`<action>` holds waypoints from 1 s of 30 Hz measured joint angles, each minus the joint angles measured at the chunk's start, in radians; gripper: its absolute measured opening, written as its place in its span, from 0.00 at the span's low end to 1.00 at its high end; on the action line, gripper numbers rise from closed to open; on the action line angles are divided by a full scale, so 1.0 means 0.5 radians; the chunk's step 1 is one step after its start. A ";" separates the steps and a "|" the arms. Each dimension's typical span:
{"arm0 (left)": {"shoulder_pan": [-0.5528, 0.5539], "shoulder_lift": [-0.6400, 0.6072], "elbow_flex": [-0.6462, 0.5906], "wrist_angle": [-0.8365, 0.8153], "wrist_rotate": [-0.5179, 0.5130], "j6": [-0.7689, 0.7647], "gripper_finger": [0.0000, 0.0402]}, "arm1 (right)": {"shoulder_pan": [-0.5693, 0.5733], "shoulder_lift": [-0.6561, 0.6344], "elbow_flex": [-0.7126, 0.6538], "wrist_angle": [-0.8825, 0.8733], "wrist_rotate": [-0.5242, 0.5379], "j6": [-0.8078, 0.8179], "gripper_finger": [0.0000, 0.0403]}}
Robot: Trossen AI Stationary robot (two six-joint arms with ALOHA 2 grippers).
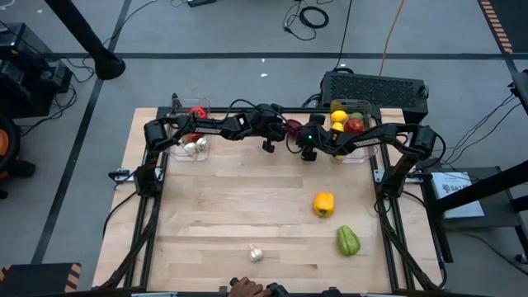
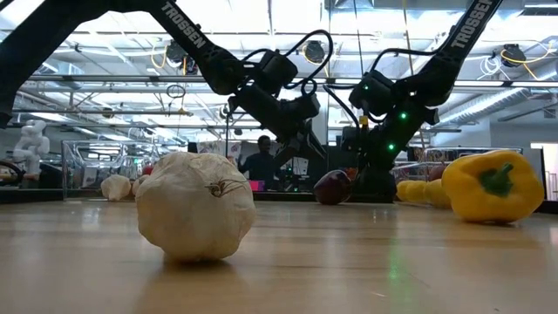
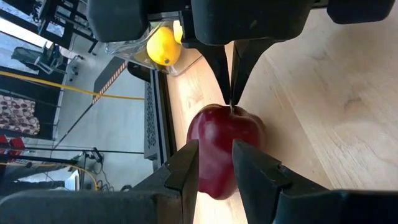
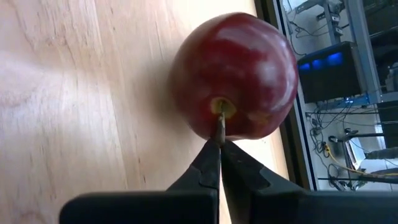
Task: Sort produce into baskets
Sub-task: Put the apple into the right transparent bin
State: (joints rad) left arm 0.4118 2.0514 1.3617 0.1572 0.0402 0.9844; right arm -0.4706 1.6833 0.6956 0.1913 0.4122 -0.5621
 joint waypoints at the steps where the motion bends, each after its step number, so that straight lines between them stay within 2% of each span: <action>1: 0.000 0.000 0.000 0.001 0.000 0.000 0.26 | 0.000 0.000 0.000 0.000 0.000 0.000 0.01; 12: 0.000 -0.001 0.000 0.003 -0.014 -0.001 0.26 | 0.006 -0.009 0.000 -0.017 0.037 -0.003 0.00; 17: -0.039 -0.073 -0.001 -0.164 -0.395 0.028 0.26 | 0.058 -0.095 0.001 -0.137 0.130 0.031 0.00; 19: -0.045 -0.138 0.002 -0.270 -0.433 0.033 0.26 | 0.075 -0.156 0.002 -0.214 0.122 0.086 0.00; 23: -0.025 -0.198 0.001 -0.394 -0.371 -0.046 0.26 | 0.082 -0.243 0.002 -0.362 0.126 0.209 0.00; 27: 0.060 -0.186 0.001 -0.290 -0.295 -0.011 0.26 | 0.080 -0.242 0.001 -0.410 0.110 0.289 0.00; 30: 0.148 -0.129 0.002 -0.156 -0.127 0.085 0.26 | 0.087 -0.212 0.002 -0.374 0.098 0.288 0.02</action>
State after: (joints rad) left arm 0.4859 1.9866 1.3627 0.0790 -0.0230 1.0268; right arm -0.4271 1.5774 0.6964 0.0042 0.4611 -0.4182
